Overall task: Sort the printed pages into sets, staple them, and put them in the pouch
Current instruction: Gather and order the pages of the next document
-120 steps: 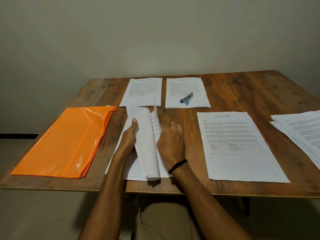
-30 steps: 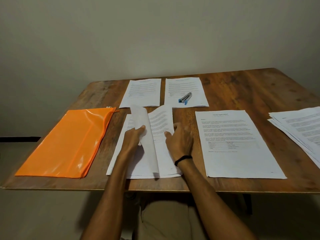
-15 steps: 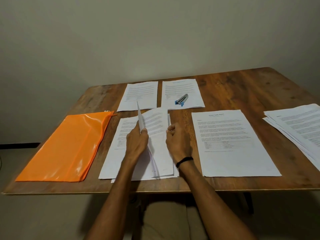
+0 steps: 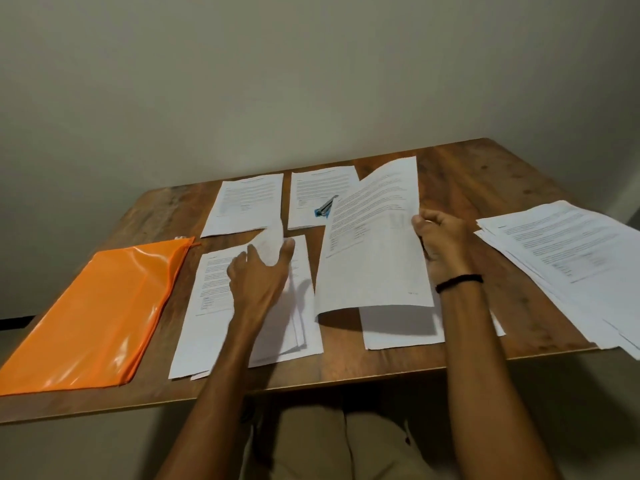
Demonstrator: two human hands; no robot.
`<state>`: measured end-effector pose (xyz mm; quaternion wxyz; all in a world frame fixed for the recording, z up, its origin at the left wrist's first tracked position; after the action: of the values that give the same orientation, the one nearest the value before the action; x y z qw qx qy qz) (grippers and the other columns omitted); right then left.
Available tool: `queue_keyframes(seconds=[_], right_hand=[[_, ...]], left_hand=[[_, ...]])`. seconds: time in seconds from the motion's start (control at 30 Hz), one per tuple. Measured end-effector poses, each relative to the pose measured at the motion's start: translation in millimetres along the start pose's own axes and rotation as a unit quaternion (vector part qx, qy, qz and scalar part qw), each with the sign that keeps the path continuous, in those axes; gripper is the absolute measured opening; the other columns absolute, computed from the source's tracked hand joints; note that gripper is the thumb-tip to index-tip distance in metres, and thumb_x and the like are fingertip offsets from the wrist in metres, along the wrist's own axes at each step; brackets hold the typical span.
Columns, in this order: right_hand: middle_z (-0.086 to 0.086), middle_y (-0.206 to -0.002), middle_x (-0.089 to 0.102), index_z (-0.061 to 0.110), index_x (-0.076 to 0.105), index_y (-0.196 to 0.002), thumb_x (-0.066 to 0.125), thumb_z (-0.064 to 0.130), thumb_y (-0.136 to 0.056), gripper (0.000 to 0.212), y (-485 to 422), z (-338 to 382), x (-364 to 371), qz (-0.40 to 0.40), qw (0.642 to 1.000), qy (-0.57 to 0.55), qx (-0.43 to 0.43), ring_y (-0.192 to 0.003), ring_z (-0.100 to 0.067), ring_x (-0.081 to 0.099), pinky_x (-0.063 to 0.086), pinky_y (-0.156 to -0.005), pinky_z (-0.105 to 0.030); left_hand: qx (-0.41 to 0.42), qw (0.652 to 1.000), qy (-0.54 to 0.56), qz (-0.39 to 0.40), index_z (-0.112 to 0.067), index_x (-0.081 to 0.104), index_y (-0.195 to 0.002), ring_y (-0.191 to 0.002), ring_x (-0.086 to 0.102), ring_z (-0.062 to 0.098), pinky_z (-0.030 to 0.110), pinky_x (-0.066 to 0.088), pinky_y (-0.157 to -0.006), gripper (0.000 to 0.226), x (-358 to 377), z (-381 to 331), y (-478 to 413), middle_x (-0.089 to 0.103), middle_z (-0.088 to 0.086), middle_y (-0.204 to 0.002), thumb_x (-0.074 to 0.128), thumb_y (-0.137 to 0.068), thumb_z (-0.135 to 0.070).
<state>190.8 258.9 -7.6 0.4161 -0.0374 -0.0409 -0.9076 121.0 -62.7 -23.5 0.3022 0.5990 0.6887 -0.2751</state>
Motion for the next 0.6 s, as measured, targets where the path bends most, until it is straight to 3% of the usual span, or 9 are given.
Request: queue_keyframes(seconds=[0.03, 0.1, 0.2, 0.3, 0.4, 0.47, 0.53, 0.57, 0.6], right_hand=[[-0.002, -0.092, 0.076, 0.013, 0.070, -0.091, 0.066, 0.012, -0.095, 0.007, -1, -5, -6, 0.017, 0.998, -0.045, 0.036, -0.074, -0.016, 0.075, 0.060, -0.061, -0.030], [-0.003, -0.087, 0.074, 0.010, 0.067, -0.091, 0.061, 0.008, -0.098, 0.010, -6, -19, -14, 0.049, 0.989, -0.098, 0.099, -0.064, -0.010, 0.072, 0.056, -0.054, -0.023], [-0.009, -0.091, 0.072, 0.006, 0.067, -0.095, 0.055, 0.002, -0.099, 0.013, -5, -46, -18, 0.076, 0.972, -0.131, 0.178, -0.066, -0.013, 0.072, 0.057, -0.055, -0.023], [-0.018, -0.111, 0.071, -0.002, 0.067, -0.112, 0.062, 0.000, -0.095, 0.018, 1, -62, -24, 0.069, 0.964, -0.139, 0.216, -0.087, -0.026, 0.073, 0.060, -0.063, -0.031], [-0.017, -0.112, 0.073, 0.000, 0.067, -0.116, 0.064, 0.000, -0.093, 0.024, 9, -63, -23, 0.097, 0.955, -0.153, 0.233, -0.099, -0.035, 0.072, 0.060, -0.081, -0.045], [-0.018, -0.111, 0.073, 0.001, 0.069, -0.110, 0.062, -0.001, -0.094, 0.017, 14, -57, -19, 0.116, 0.949, -0.180, 0.231, -0.103, -0.035, 0.071, 0.056, -0.092, -0.050], [-0.016, -0.108, 0.073, 0.002, 0.069, -0.106, 0.062, 0.001, -0.094, 0.014, 21, -47, -11, 0.156, 0.935, -0.222, 0.228, -0.097, -0.030, 0.072, 0.058, -0.092, -0.045], [-0.014, -0.107, 0.074, 0.002, 0.068, -0.109, 0.063, 0.004, -0.093, 0.017, 26, -40, -4, 0.187, 0.922, -0.249, 0.230, -0.094, -0.027, 0.072, 0.059, -0.089, -0.042], [-0.014, -0.108, 0.073, 0.003, 0.067, -0.113, 0.065, 0.006, -0.091, 0.023, 30, -35, 1, 0.217, 0.908, -0.274, 0.233, -0.094, -0.027, 0.071, 0.059, -0.088, -0.042]], left_hand=[[0.023, 0.999, 0.032, 0.000, -0.023, 0.037, -0.150, -0.141, 0.040, 0.035, 0.056, 0.028, -0.117, 0.098, 0, -14, 7, 0.039, 0.009, -0.157, 0.031, -0.078, -0.089], [0.011, 0.986, 0.148, 0.074, -0.026, 0.039, -0.149, -0.138, 0.045, 0.034, 0.057, 0.033, -0.115, 0.094, 11, -35, 16, 0.042, 0.008, -0.155, 0.031, -0.078, -0.087], [-0.088, 0.916, 0.331, 0.210, -0.022, 0.046, -0.141, -0.114, 0.064, 0.034, 0.050, 0.053, -0.099, 0.077, 39, -48, 33, 0.059, 0.014, -0.136, 0.047, -0.085, -0.075], [-0.114, 0.881, 0.357, 0.288, -0.016, 0.055, -0.122, -0.088, 0.069, 0.024, 0.035, 0.056, -0.081, 0.063, 56, -51, 48, 0.069, 0.021, -0.115, 0.055, -0.088, -0.068], [-0.115, 0.885, 0.356, 0.279, -0.022, 0.062, -0.098, -0.072, 0.057, 0.018, 0.026, 0.046, -0.068, 0.047, 63, -52, 54, 0.073, 0.014, -0.094, 0.056, -0.088, -0.067], [-0.122, 0.917, 0.308, 0.221, -0.017, 0.063, -0.097, -0.077, 0.060, 0.019, 0.027, 0.049, -0.076, 0.060, 62, -49, 54, 0.069, 0.012, -0.094, 0.059, -0.076, -0.072], [-0.112, 0.944, 0.257, 0.173, -0.012, 0.065, -0.116, -0.101, 0.068, 0.029, 0.037, 0.051, -0.096, 0.067, 58, -49, 55, 0.067, 0.015, -0.117, 0.059, -0.082, -0.069], [-0.106, 0.944, 0.261, 0.173, -0.011, 0.065, -0.119, -0.107, 0.067, 0.032, 0.042, 0.050, -0.101, 0.061, 58, -51, 56, 0.068, 0.015, -0.118, 0.057, -0.089, -0.064], [-0.095, 0.939, 0.277, 0.179, -0.012, 0.066, -0.111, -0.099, 0.069, 0.030, 0.045, 0.049, -0.102, 0.051, 58, -53, 56, 0.070, 0.013, -0.109, 0.056, -0.093, -0.059]])
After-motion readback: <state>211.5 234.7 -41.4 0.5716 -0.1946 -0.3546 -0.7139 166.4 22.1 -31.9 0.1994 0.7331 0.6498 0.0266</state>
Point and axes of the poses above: each hand's wrist, its own y-axis away from the middle knuckle, its own x-axis out of the palm, z = x × y, the point moved 6 cm from there along -y, towards the middle knuckle
